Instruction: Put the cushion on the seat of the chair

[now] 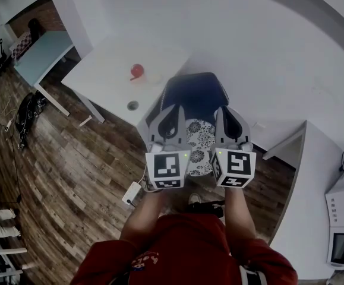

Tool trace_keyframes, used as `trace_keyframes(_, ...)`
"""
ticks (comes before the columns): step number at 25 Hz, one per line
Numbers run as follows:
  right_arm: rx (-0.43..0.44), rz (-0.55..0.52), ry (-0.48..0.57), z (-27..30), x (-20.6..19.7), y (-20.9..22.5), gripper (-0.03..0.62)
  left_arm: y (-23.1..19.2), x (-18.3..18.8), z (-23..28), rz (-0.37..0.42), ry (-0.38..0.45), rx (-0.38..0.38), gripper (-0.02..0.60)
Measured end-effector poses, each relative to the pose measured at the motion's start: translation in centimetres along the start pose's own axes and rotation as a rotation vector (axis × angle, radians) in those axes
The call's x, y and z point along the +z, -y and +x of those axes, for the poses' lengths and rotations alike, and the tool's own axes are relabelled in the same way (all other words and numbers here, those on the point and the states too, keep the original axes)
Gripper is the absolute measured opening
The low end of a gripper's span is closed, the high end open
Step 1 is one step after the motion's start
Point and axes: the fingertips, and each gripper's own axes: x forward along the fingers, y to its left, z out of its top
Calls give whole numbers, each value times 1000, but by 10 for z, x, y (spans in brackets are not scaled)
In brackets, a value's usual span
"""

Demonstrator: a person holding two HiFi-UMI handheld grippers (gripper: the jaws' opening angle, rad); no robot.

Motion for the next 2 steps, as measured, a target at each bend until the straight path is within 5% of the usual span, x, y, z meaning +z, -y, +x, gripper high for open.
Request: trace_keyframes(2, 1, -4, 4, 0, 2, 2, 28, 1, 2, 1, -2, 5, -1, 28)
